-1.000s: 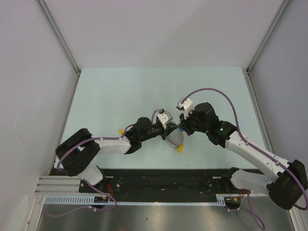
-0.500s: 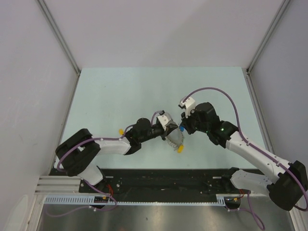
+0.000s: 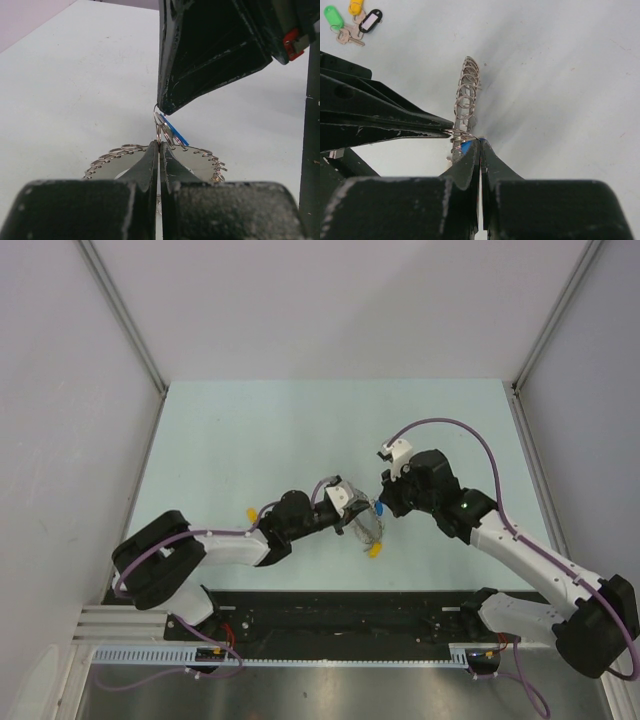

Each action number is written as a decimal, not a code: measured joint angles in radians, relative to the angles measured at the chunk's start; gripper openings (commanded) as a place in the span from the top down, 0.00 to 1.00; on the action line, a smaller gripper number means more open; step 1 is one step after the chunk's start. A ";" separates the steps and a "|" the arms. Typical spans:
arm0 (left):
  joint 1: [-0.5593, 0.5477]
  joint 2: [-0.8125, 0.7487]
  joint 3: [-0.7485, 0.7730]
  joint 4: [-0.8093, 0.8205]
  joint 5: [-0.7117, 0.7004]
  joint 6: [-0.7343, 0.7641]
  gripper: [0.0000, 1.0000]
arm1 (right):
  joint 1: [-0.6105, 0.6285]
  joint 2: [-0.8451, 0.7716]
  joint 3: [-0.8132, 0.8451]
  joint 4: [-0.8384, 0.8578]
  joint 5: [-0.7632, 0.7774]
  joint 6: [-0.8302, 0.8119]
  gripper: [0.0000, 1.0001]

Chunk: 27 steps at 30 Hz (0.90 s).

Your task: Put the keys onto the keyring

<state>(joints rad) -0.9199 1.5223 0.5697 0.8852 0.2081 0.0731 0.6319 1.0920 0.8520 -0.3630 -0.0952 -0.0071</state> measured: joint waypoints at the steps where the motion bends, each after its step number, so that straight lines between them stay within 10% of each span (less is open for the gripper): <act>1: -0.001 -0.001 -0.003 0.005 0.000 0.003 1.00 | -0.003 0.005 0.004 -0.008 -0.002 0.001 1.00; 16: -0.006 -0.029 -0.024 0.018 -0.024 0.014 1.00 | -0.045 0.072 0.024 -0.074 0.010 0.015 0.99; 23: -0.008 -0.009 0.026 -0.065 -0.094 0.005 0.89 | -0.062 0.056 0.024 -0.082 0.058 0.037 0.50; 27: -0.005 0.049 0.148 -0.188 -0.140 -0.015 0.80 | -0.089 -0.003 0.024 -0.089 0.145 0.064 0.43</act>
<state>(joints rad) -0.9245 1.5711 0.7177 0.6971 0.0677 0.0582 0.5434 1.0889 0.8757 -0.4522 0.0494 0.0566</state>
